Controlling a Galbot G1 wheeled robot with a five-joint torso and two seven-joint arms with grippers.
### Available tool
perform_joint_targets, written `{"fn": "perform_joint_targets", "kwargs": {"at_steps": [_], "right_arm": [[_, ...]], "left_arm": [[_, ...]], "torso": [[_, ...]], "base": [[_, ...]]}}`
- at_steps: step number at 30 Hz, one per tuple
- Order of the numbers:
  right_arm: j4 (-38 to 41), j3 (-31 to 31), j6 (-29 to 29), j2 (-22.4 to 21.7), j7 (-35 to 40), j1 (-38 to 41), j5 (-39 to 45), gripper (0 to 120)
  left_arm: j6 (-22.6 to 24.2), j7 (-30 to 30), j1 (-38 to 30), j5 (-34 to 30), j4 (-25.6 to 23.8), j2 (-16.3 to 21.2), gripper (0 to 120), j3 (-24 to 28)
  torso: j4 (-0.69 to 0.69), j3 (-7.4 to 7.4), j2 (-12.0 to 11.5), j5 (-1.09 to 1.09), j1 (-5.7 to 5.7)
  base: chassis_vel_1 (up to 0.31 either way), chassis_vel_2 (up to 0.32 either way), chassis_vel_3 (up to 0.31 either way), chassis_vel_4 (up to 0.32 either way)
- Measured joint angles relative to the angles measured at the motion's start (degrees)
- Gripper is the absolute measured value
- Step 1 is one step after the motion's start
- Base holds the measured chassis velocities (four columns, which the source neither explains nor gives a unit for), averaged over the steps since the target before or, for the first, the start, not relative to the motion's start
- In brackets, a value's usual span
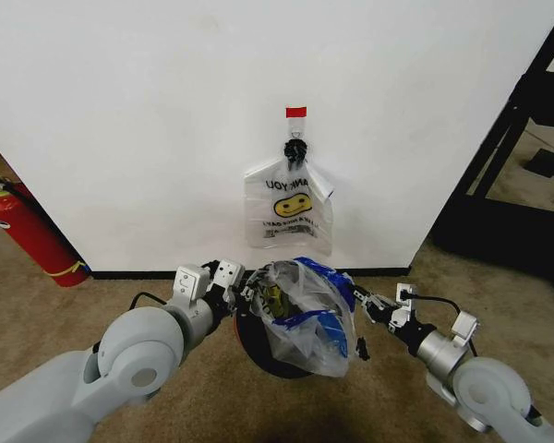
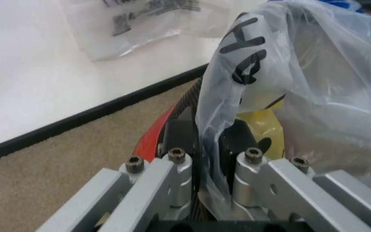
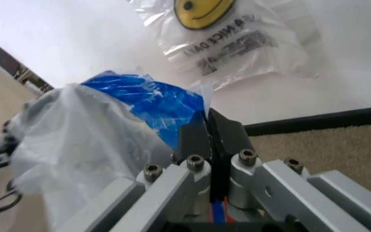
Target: Pick up the garbage bag from the wall and place it over the trash bin.
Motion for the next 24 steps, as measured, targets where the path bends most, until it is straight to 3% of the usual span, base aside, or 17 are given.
{"fn": "perform_joint_targets", "kwargs": {"at_steps": [11, 21, 24], "right_arm": [[-1.97, -1.23, -0.20, 1.95, 3.10, 0.56, -0.67, 0], [-1.88, -2.53, -0.97, 2.48, 3.37, -0.22, -3.06, 0], [-1.90, -2.48, -1.09, 2.22, 4.15, -0.94, -5.68, 13]], "left_arm": [[-2.96, 4.28, 1.52, 0.41, -3.03, -0.16, 5, -0.73], [-3.56, 4.74, 1.50, 0.61, -3.34, -0.25, 5, -0.78], [-3.55, 4.55, 2.07, 1.68, -2.53, -0.76, 5, -0.79]], "torso": [[0.00, 0.00, 0.00, 0.00, 0.00], [0.00, 0.00, 0.00, 0.00, 0.00], [0.00, 0.00, 0.00, 0.01, 0.00]], "base": [[0.000, 0.000, 0.000, 0.000], [0.000, 0.000, 0.000, 0.000], [0.000, 0.000, 0.000, 0.000]]}}
